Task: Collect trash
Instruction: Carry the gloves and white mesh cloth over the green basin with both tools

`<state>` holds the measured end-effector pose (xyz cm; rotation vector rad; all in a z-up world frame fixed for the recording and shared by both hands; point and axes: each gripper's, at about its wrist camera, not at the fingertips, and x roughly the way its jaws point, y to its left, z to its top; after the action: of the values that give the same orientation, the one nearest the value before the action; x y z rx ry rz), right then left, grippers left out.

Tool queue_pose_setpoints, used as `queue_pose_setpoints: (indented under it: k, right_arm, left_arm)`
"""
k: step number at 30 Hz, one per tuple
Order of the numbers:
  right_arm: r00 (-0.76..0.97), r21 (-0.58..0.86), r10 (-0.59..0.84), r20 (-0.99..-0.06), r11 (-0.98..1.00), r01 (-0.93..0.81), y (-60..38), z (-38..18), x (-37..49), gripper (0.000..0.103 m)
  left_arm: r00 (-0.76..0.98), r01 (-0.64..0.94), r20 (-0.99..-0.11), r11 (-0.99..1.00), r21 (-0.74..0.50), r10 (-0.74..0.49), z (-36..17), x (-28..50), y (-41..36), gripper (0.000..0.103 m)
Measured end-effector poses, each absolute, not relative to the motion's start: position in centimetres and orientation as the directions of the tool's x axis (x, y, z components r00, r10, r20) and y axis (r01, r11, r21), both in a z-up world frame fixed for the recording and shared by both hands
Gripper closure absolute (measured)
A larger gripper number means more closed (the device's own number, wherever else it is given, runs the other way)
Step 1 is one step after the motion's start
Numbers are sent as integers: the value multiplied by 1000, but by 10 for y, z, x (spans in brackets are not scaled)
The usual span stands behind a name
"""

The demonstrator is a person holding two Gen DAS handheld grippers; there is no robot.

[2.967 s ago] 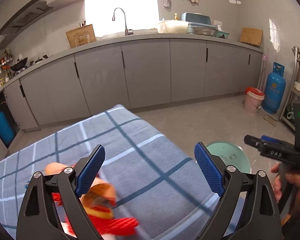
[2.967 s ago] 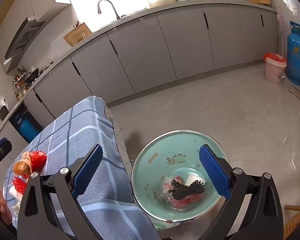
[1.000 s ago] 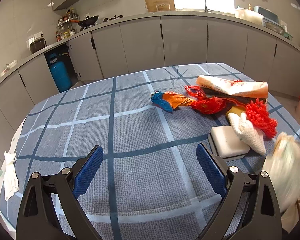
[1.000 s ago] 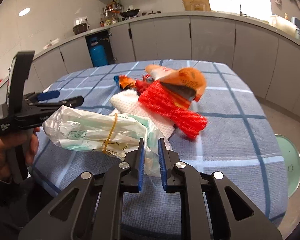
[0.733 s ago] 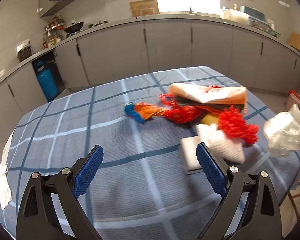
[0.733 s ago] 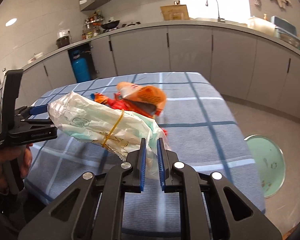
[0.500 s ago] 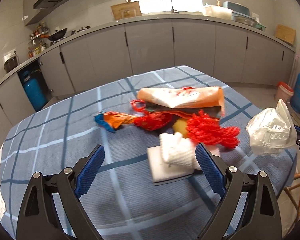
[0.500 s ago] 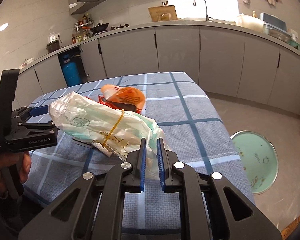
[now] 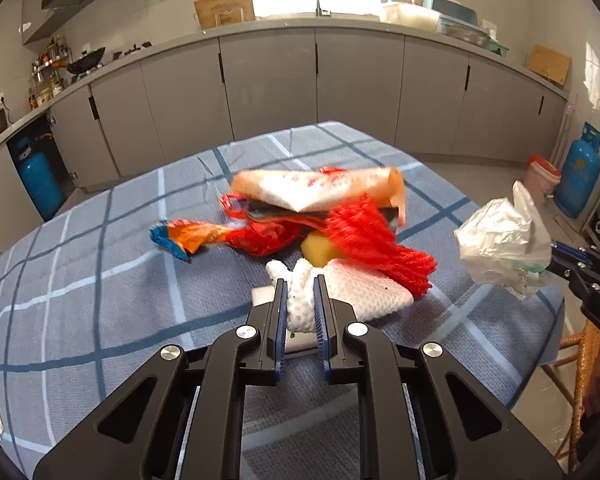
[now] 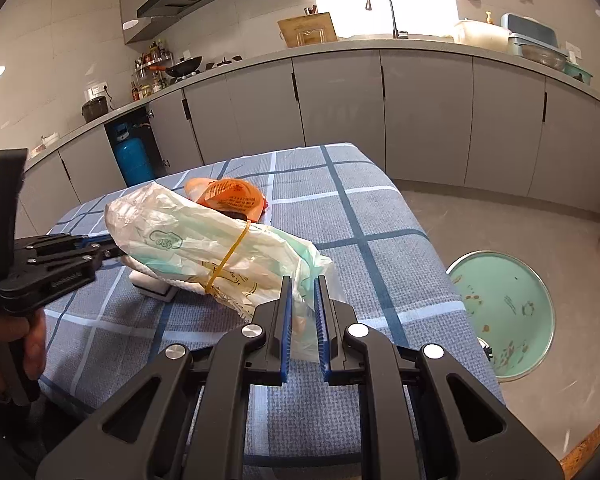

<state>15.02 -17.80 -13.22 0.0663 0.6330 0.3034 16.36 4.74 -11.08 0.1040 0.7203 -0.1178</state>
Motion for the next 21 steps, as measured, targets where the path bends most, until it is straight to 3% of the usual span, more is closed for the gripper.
queue_pose_setpoints:
  k: [6, 11, 21]
  right_arm:
    - [781, 150, 282, -558, 959, -239, -184, -126, 148, 90]
    - [793, 143, 261, -550, 965, -218, -189, -122, 146, 90]
    - [815, 139, 211, -540, 977, -161, -207, -116, 150, 90]
  left_arm:
    - [817, 98, -575, 993, 70, -40, -70, 148, 62, 89]
    - [867, 30, -495, 987, 161, 54, -52, 141, 64, 89]
    - [893, 36, -446, 980, 196, 57, -38, 149, 41, 89]
